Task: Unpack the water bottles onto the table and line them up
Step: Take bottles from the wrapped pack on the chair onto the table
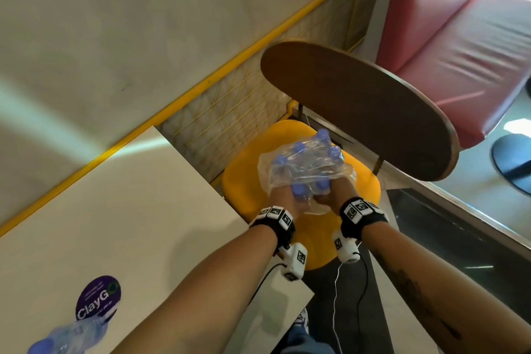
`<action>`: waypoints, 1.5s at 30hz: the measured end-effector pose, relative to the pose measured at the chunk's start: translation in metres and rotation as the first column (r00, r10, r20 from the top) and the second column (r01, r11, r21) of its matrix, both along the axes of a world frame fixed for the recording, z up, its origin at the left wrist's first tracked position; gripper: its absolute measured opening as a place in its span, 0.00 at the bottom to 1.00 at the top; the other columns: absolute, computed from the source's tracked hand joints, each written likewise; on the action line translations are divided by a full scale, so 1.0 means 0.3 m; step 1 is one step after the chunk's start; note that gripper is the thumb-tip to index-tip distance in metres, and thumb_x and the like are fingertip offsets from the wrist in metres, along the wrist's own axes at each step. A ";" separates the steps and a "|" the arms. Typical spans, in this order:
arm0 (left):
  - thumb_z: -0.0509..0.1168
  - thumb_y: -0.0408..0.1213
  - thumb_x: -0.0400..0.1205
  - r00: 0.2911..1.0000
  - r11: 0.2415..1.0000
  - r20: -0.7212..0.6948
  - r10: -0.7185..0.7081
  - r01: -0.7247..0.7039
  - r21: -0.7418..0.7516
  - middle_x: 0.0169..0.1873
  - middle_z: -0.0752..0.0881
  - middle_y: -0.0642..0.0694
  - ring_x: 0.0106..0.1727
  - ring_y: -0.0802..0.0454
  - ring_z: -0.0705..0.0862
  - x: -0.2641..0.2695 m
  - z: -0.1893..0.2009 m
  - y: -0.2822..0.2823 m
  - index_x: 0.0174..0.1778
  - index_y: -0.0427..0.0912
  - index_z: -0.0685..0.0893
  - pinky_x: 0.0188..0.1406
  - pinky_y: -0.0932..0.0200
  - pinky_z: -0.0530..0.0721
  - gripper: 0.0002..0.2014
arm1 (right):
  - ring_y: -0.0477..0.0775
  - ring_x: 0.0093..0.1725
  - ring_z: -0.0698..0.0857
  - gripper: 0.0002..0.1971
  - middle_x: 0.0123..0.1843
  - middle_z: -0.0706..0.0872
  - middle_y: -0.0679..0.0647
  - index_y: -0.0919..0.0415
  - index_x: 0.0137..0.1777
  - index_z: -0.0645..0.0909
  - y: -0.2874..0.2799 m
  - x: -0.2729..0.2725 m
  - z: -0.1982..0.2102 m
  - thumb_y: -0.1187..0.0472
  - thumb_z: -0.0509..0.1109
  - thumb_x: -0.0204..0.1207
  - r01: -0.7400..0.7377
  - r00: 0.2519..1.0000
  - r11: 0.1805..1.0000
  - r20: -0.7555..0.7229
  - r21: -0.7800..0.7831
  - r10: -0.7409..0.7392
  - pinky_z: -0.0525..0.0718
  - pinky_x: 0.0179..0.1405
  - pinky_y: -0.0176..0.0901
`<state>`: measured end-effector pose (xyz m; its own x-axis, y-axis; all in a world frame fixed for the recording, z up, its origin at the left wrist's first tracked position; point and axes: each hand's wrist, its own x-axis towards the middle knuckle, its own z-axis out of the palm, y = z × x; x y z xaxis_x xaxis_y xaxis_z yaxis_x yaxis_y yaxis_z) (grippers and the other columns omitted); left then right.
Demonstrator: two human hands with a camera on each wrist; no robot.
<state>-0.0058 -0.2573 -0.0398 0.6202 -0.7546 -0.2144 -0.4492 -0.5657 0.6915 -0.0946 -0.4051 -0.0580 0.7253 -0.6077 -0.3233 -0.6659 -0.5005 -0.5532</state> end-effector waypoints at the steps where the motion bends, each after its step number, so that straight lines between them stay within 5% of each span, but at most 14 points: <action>1: 0.76 0.43 0.81 0.999 0.999 -0.005 -0.043 0.043 -0.010 0.63 0.86 0.54 0.61 0.50 0.86 0.008 0.016 0.014 0.65 0.72 0.77 0.69 0.40 0.84 0.23 | 0.60 0.62 0.84 0.32 0.61 0.86 0.55 0.54 0.66 0.78 0.014 -0.016 0.017 0.54 0.84 0.62 0.011 1.000 1.000 0.009 0.007 -0.011 0.80 0.64 0.53; 4: 0.73 0.39 0.84 0.979 0.986 -0.128 -0.159 0.164 0.029 0.74 0.81 0.43 0.73 0.43 0.79 0.026 0.055 0.080 0.79 0.48 0.74 0.79 0.48 0.74 0.27 | 0.56 0.63 0.82 0.36 0.64 0.85 0.54 0.53 0.70 0.75 0.079 -0.082 0.067 0.62 0.85 0.61 0.003 0.989 0.999 0.146 0.052 -0.011 0.78 0.64 0.51; 6: 0.72 0.46 0.85 0.959 0.973 -0.169 -0.226 0.229 0.001 0.76 0.79 0.44 0.75 0.44 0.77 0.049 0.086 0.166 0.80 0.50 0.72 0.78 0.53 0.72 0.28 | 0.53 0.60 0.82 0.37 0.61 0.85 0.51 0.48 0.67 0.74 0.138 -0.122 0.093 0.63 0.85 0.58 -0.021 0.979 0.998 0.205 0.062 0.008 0.80 0.60 0.53; 10: 0.81 0.55 0.65 0.975 0.989 -0.165 -0.147 0.141 -0.044 0.48 0.89 0.48 0.46 0.52 0.86 0.091 0.187 0.447 0.53 0.49 0.81 0.44 0.55 0.86 0.26 | 0.55 0.50 0.85 0.32 0.51 0.86 0.50 0.49 0.58 0.75 0.298 -0.132 0.143 0.61 0.87 0.55 -0.082 0.981 0.995 0.183 0.052 0.071 0.80 0.47 0.46; 14: 0.81 0.55 0.63 0.999 0.997 -0.051 -0.010 0.013 0.073 0.39 0.87 0.52 0.39 0.49 0.86 0.135 0.194 0.815 0.49 0.54 0.76 0.40 0.47 0.88 0.25 | 0.52 0.46 0.85 0.30 0.48 0.84 0.43 0.44 0.56 0.73 0.553 -0.062 0.217 0.49 0.84 0.57 -0.323 0.946 0.946 0.044 0.017 0.322 0.84 0.45 0.47; 22: 0.75 0.58 0.64 0.940 0.908 0.013 0.342 -0.333 0.256 0.39 0.84 0.59 0.41 0.56 0.85 0.042 0.143 1.666 0.44 0.62 0.70 0.45 0.48 0.87 0.21 | 0.49 0.40 0.82 0.24 0.41 0.81 0.41 0.43 0.47 0.69 1.192 0.172 0.207 0.40 0.77 0.58 -0.746 0.665 0.660 0.054 0.093 0.744 0.84 0.43 0.50; 30: 0.76 0.60 0.62 0.695 0.665 -0.013 0.719 -0.682 0.306 0.45 0.87 0.60 0.48 0.53 0.87 -0.145 0.133 2.242 0.50 0.65 0.73 0.50 0.52 0.85 0.24 | 0.53 0.47 0.82 0.21 0.50 0.82 0.47 0.47 0.49 0.73 1.836 0.296 0.163 0.47 0.77 0.58 -0.909 0.383 0.364 0.063 0.205 0.921 0.84 0.50 0.55; 37: 0.76 0.63 0.62 0.588 0.552 0.008 0.809 -0.763 0.335 0.41 0.86 0.57 0.43 0.52 0.86 -0.156 0.095 2.452 0.49 0.57 0.74 0.44 0.53 0.85 0.27 | 0.54 0.57 0.80 0.35 0.63 0.74 0.47 0.46 0.67 0.67 2.183 0.294 0.086 0.51 0.80 0.62 -0.910 0.395 0.372 0.109 0.184 0.912 0.80 0.58 0.52; 41: 0.76 0.64 0.62 0.569 0.540 -0.014 0.822 -0.773 0.333 0.40 0.86 0.59 0.41 0.57 0.86 -0.138 0.036 2.482 0.48 0.59 0.75 0.48 0.50 0.89 0.26 | 0.53 0.53 0.80 0.33 0.61 0.73 0.47 0.48 0.66 0.68 2.257 0.309 0.055 0.56 0.81 0.64 -0.891 0.443 0.425 0.102 0.158 0.891 0.80 0.56 0.47; 45: 0.78 0.56 0.71 0.593 0.563 -0.035 0.804 -0.742 0.364 0.49 0.88 0.55 0.49 0.51 0.88 -0.081 0.054 2.439 0.50 0.59 0.78 0.59 0.49 0.88 0.18 | 0.51 0.51 0.80 0.27 0.58 0.75 0.47 0.48 0.62 0.69 2.279 0.323 0.037 0.55 0.79 0.66 -0.871 0.486 0.472 0.099 0.139 0.868 0.80 0.55 0.47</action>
